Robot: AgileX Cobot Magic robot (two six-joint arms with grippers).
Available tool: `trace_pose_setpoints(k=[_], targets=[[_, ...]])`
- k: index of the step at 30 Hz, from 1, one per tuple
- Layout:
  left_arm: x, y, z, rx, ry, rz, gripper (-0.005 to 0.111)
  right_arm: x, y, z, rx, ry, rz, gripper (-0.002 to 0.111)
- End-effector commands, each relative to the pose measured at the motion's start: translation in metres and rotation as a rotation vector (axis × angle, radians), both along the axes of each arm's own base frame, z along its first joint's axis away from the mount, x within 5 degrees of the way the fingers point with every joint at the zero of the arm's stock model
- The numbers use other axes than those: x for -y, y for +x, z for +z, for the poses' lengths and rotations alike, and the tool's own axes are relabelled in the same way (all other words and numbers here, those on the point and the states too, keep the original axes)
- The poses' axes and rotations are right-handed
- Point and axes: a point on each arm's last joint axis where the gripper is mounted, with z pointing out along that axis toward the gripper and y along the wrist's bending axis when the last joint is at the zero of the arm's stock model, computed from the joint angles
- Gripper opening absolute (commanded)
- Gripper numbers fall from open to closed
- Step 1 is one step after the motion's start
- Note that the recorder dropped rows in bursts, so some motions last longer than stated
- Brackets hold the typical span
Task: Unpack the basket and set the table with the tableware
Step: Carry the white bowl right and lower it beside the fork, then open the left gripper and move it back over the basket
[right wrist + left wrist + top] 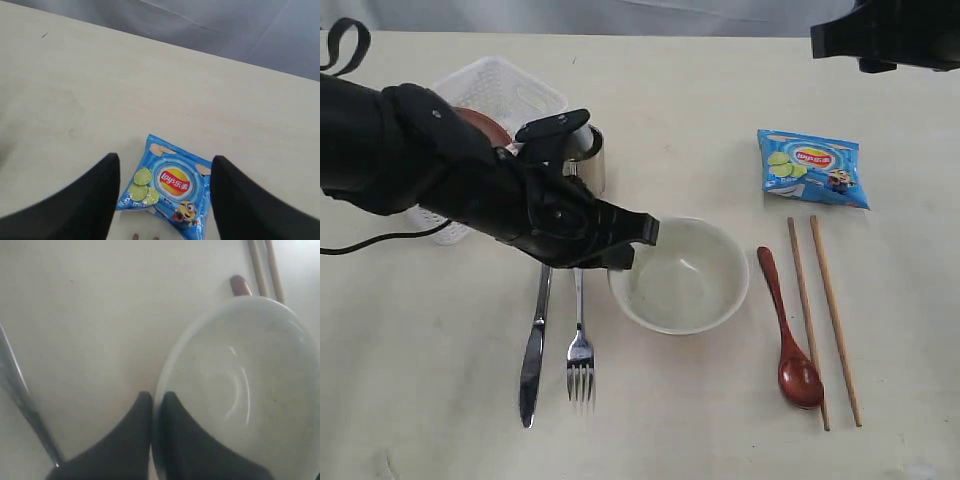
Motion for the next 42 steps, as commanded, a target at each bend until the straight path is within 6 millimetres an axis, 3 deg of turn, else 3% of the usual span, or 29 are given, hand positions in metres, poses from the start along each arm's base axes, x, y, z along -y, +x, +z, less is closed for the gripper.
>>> trace_pose_setpoints(k=[1, 15, 18, 24, 28, 35, 42], targets=[[0.005, -0.002, -0.004, -0.019, -0.007, -0.020, 0.000, 0.001, 0.000, -0.002, -0.009, -0.006, -0.007, 0.052], [0.014, -0.007, -0.015, -0.023, 0.022, -0.060, 0.001, 0.002, 0.000, -0.002, -0.013, -0.004, -0.010, 0.052], [0.014, -0.007, -0.015, -0.026, 0.021, -0.057, 0.010, 0.002, 0.000, -0.002, -0.015, -0.005, -0.012, 0.052], [0.013, -0.006, -0.015, -0.009, 0.031, -0.050, 0.044, 0.002, 0.000, -0.002, -0.017, -0.007, -0.014, 0.052], [0.013, -0.005, -0.012, -0.003, 0.027, -0.048, 0.052, 0.002, 0.000, -0.002, -0.017, -0.007, -0.014, 0.052], [0.009, -0.008, 0.016, 0.091, 0.001, -0.066, 0.052, 0.002, 0.000, -0.002, -0.017, -0.007, -0.014, 0.052], [-0.002, -0.019, 0.064, 0.281, 0.006, -0.142, 0.052, 0.002, 0.000, -0.002, -0.017, -0.007, -0.014, 0.052]])
